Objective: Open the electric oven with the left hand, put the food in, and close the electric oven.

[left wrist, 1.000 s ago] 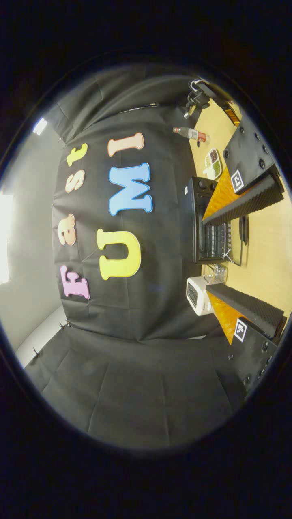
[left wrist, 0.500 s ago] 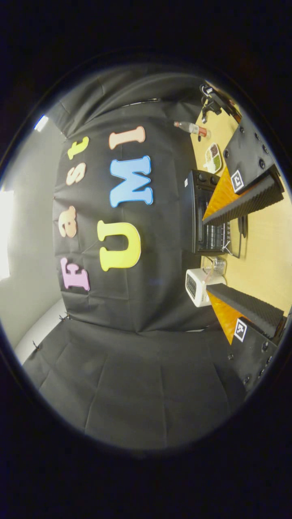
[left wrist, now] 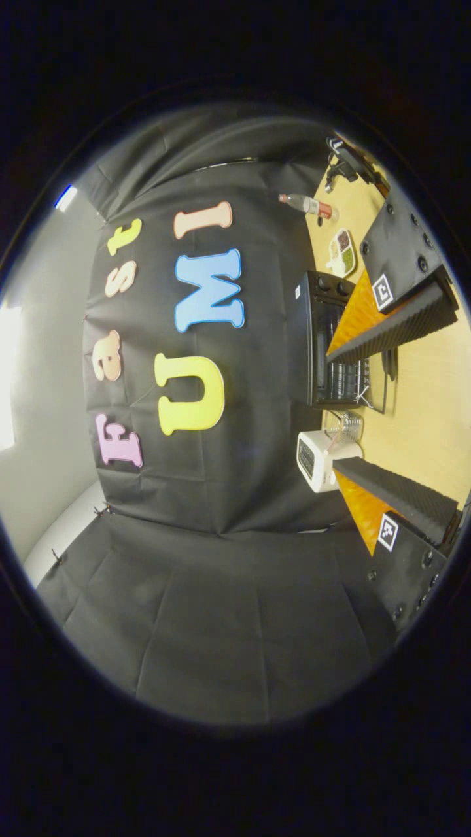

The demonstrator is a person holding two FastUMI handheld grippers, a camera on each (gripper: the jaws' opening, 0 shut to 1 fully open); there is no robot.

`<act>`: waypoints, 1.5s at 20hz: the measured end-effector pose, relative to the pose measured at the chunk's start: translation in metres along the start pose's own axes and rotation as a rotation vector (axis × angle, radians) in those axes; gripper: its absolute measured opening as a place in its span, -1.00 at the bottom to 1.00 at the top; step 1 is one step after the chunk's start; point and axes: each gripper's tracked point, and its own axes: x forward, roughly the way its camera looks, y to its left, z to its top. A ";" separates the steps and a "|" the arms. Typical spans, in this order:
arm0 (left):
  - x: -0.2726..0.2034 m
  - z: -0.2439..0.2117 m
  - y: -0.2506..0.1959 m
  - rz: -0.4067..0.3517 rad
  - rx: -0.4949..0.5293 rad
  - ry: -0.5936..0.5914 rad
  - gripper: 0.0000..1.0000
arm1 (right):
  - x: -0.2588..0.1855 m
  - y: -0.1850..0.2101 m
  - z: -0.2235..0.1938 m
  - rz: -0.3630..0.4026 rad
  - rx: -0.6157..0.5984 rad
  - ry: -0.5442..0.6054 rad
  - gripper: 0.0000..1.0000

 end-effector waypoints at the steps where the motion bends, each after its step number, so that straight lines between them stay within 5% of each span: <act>1: 0.000 0.000 0.000 0.000 -0.009 0.000 1.00 | -0.002 0.006 0.000 0.034 0.018 0.001 -0.99; 13: 0.018 -0.003 0.012 0.002 -0.028 -0.006 1.00 | -0.022 0.089 0.036 0.175 0.152 -0.126 -0.99; 30: 0.086 -0.008 0.062 -0.020 -0.011 -0.001 1.00 | 0.025 0.201 0.119 0.214 0.458 -0.353 -1.00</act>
